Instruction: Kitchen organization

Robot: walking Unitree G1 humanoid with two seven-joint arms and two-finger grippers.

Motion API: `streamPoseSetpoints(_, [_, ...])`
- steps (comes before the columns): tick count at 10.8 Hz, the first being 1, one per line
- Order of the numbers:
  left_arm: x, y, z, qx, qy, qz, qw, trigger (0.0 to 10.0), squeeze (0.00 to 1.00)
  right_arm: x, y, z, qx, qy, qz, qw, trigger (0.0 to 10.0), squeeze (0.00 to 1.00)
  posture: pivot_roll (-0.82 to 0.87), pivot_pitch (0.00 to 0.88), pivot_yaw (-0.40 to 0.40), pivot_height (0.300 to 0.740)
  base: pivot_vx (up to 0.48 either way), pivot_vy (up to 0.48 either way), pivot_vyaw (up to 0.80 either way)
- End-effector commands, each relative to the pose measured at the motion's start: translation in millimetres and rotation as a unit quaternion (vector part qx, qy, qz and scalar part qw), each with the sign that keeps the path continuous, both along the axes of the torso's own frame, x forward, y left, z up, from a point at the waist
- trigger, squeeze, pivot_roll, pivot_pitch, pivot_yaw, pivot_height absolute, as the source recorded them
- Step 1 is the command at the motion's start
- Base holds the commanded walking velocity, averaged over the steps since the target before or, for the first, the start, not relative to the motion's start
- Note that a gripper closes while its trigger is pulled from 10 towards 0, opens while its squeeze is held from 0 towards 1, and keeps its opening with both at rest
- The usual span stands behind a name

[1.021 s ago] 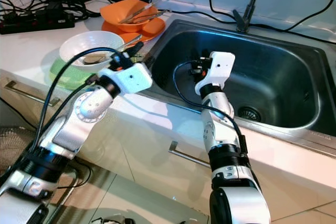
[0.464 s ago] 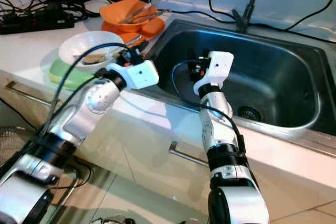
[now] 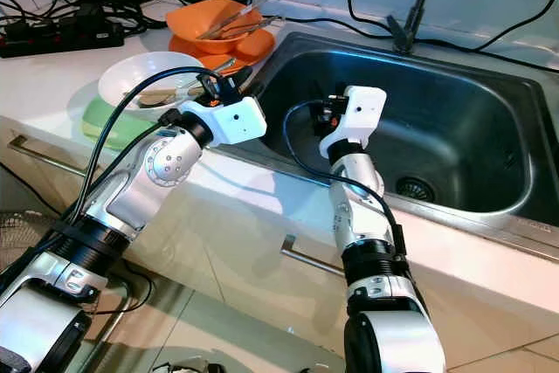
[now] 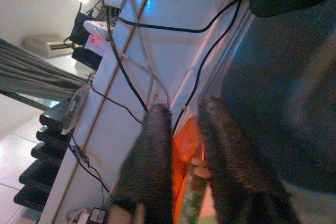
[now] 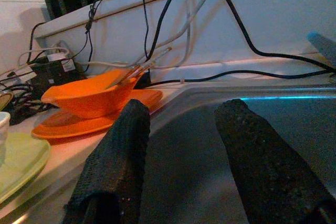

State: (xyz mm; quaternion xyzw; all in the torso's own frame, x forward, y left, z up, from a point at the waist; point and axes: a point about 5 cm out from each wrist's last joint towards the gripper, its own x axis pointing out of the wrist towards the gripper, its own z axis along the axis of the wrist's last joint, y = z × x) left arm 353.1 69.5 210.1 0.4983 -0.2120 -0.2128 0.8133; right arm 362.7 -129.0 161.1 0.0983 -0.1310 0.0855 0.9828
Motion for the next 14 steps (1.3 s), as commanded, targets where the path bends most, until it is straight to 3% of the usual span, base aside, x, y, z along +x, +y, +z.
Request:
streamPoseSetpoints(1, [-0.1, -3.1, 5.7, 0.000, -0.009, -0.007, 1.000, 0.0, 0.00, 1.6, 2.7, 3.2, 0.000, -0.005, 0.002, 1.000, 10.0, 0.00, 0.05, 0.027, 0.035, 0.740, 0.000, 0.000, 0.00])
streamPoseSetpoints(7, [2.9, 4.1, 23.1, 0.008, -0.040, 0.020, 0.999, 0.0, 0.00, 1.8, 3.4, 2.0, 0.003, -0.002, 0.003, 1.000, 10.0, 0.00, 0.05, 0.027, 0.031, 0.740, 0.000, 0.000, 0.00])
streamPoseSetpoints(10, [-1.5, 7.9, 56.1, -0.006, -0.093, 0.028, 0.995, 0.0, 0.00, 2.2, 3.9, 0.2, 0.005, 0.002, 0.004, 1.000, 10.0, 0.00, 0.06, 0.024, 0.029, 0.740, 0.000, 0.000, 0.00])
streamPoseSetpoints(11, [-7.7, 4.3, 71.6, -0.040, -0.122, 0.011, 0.992, 10.0, 0.00, 2.2, 3.6, -0.2, 0.004, 0.003, 0.003, 1.000, 10.0, 0.00, 0.06, 0.024, 0.028, 0.740, 0.000, 0.000, 0.00])
streamPoseSetpoints(13, [-28.6, -3.3, 110.0, -0.118, -0.224, -0.042, 0.967, 10.0, 0.00, 2.4, 3.2, -0.1, 0.004, 0.003, 0.002, 1.000, 10.0, 0.00, 0.07, 0.022, 0.026, 0.740, 0.000, 0.000, 0.00])
streamPoseSetpoints(14, [-37.5, -5.1, 122.1, -0.145, -0.252, -0.064, 0.955, 10.0, 0.00, 2.6, 3.1, -0.1, 0.003, 0.003, 0.002, 1.000, 10.0, 0.00, 0.07, 0.021, 0.027, 0.740, 0.000, 0.000, 0.00])
